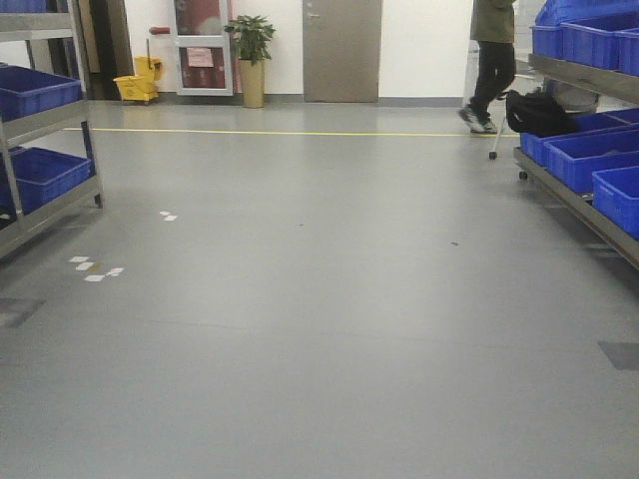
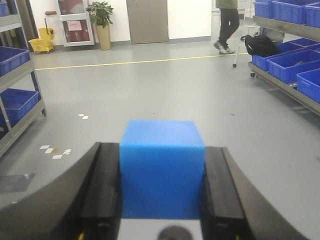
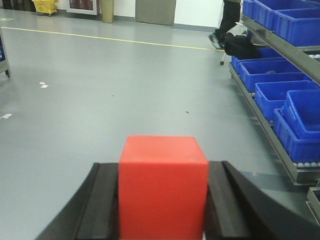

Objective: Sort and place red and blue blocks on shelf
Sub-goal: 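Drive the base to the shelf of blue bins holding both cubes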

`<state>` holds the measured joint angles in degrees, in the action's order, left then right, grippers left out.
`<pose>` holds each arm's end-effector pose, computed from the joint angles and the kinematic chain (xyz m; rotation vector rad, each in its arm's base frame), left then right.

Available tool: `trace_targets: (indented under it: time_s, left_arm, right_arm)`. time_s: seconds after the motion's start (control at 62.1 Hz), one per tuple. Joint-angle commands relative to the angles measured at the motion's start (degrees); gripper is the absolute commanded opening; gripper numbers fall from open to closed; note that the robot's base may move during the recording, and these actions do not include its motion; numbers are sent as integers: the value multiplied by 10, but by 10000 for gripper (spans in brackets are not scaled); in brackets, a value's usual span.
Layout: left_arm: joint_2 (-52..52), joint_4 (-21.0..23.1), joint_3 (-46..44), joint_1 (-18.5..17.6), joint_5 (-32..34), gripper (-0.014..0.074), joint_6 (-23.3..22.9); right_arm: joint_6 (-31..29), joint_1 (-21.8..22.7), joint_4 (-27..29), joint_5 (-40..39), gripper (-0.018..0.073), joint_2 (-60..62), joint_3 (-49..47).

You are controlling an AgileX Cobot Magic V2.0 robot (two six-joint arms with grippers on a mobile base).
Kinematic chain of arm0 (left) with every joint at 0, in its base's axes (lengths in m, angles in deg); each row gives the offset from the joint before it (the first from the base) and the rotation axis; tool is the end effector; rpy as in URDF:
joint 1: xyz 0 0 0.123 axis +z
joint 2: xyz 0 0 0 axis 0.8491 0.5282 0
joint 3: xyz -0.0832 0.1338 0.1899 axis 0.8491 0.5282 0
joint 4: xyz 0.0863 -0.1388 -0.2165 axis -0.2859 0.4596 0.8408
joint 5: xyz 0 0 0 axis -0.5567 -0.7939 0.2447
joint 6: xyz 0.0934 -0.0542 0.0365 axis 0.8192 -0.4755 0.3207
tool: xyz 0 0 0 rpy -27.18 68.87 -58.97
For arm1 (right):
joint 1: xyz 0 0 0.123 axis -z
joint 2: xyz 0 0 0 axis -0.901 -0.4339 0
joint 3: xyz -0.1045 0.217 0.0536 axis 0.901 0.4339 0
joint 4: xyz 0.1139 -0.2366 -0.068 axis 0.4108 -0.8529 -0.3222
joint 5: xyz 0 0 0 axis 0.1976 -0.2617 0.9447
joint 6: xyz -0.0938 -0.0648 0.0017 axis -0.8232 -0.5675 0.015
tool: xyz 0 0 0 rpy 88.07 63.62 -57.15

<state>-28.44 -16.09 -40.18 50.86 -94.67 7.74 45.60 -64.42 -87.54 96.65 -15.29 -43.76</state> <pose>0.1440 -0.0240 0.2811 0.1735 1.6249 -0.1066 0.1586 -0.0003 0.2934 0.0007 1.6595 -0.0042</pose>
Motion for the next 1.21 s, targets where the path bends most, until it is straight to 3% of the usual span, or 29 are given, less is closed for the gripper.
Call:
trace_targets:
  time_s: [0.0,1.191]
  left_arm:
    - [6,2,-22,0,50,123,-3]
    - [6,2,-22,0,50,123,-3]
  right_arm:
    - [-6,2,-7,-49,59,-3,-16]
    - [-6,2,-7,-49,59,-3,-16]
